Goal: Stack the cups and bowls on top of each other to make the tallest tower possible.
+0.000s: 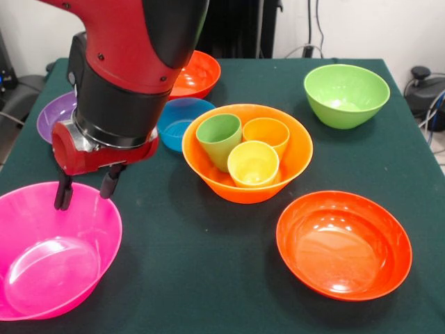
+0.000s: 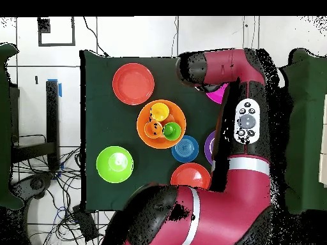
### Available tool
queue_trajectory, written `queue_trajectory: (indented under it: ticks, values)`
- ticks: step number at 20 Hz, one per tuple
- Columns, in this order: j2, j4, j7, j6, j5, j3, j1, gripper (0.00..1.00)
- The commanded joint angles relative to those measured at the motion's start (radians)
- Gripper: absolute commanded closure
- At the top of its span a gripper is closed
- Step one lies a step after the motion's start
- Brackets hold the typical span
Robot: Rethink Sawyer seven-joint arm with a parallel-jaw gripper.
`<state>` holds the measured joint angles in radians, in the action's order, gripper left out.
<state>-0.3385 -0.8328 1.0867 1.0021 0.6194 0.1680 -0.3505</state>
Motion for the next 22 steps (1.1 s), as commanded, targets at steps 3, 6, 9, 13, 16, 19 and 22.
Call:
queue_trajectory:
  ticks: [3, 6, 9, 13, 16, 19, 22]
  values:
    - [-0.016, -0.16, 0.104, -0.102, -0.007, 0.005, 0.035, 0.0]
    - [-0.013, -0.165, 0.127, -0.115, -0.015, -0.001, 0.038, 0.0]
    - [-0.009, -0.168, 0.128, -0.128, -0.019, -0.008, 0.042, 0.0]
    - [-0.002, -0.167, 0.126, -0.136, -0.026, -0.014, 0.048, 0.0]
    - [0.002, -0.168, 0.128, -0.139, -0.03, -0.02, 0.057, 0.0]
    - [-0.004, -0.195, 0.134, -0.161, -0.045, -0.022, 0.056, 0.0]
    - [-0.009, -0.219, 0.134, -0.184, -0.057, -0.022, 0.054, 0.0]
